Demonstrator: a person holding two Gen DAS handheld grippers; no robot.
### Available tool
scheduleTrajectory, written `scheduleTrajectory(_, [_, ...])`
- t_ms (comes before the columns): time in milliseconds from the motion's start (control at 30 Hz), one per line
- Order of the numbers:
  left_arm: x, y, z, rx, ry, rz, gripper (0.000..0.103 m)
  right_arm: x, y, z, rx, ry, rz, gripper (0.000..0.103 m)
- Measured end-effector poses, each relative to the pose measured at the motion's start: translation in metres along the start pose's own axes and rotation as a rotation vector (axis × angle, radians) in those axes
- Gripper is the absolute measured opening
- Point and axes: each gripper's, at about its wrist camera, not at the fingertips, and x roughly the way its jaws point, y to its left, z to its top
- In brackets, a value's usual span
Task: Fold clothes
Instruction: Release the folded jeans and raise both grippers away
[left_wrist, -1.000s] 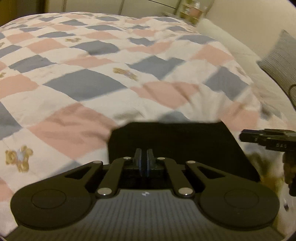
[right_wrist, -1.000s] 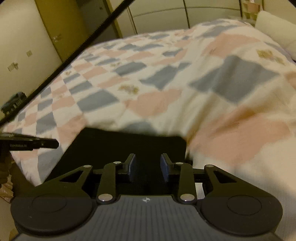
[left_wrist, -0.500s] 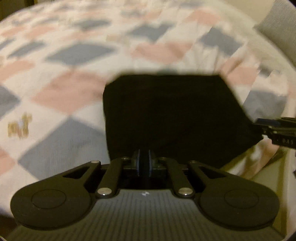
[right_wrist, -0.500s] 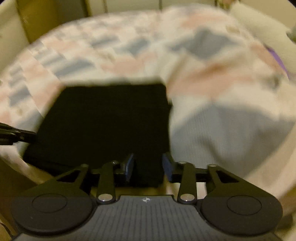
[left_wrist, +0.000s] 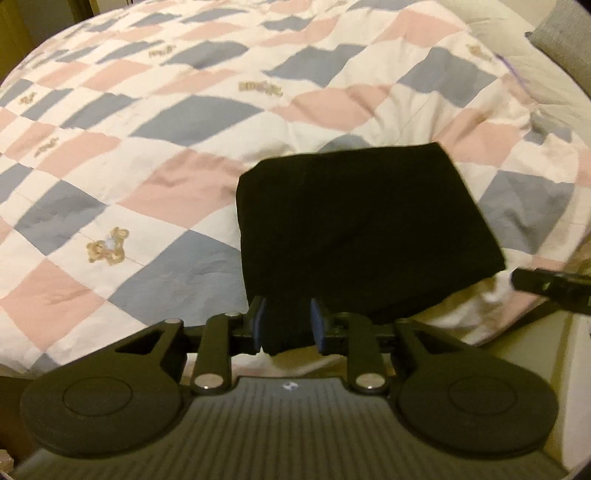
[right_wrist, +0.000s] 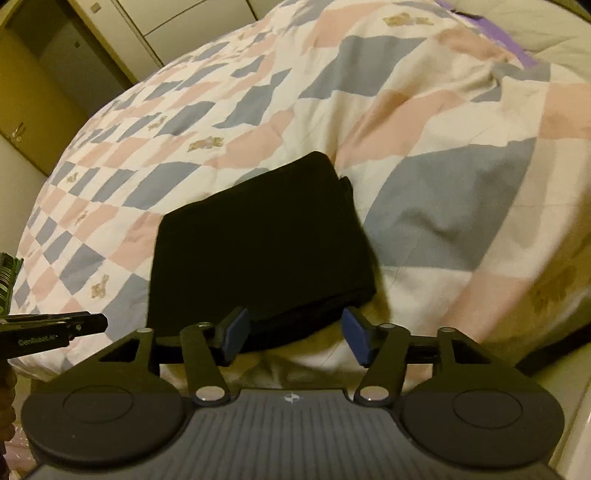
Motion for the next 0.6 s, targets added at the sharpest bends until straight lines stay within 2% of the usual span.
scheduleTrajectory(67, [-0.013,-0.001,-0.002,0.002,-0.008,0.002,0.023,-0.010,0.006,-0.004,-0.005,-0.012,-0.003,0.068])
scheduleTrajectory(267, [-0.050,-0.007,-0.005,0.011,-0.035,0.018,0.024,-0.035,0.018,-0.006,-0.006,-0.041,-0.003,0.070])
scheduleTrajectory(600, [-0.094,-0.017,0.000,-0.029,-0.072,0.042,0.029,-0.055,0.027,0.014,-0.067,-0.013,0.030,0.077])
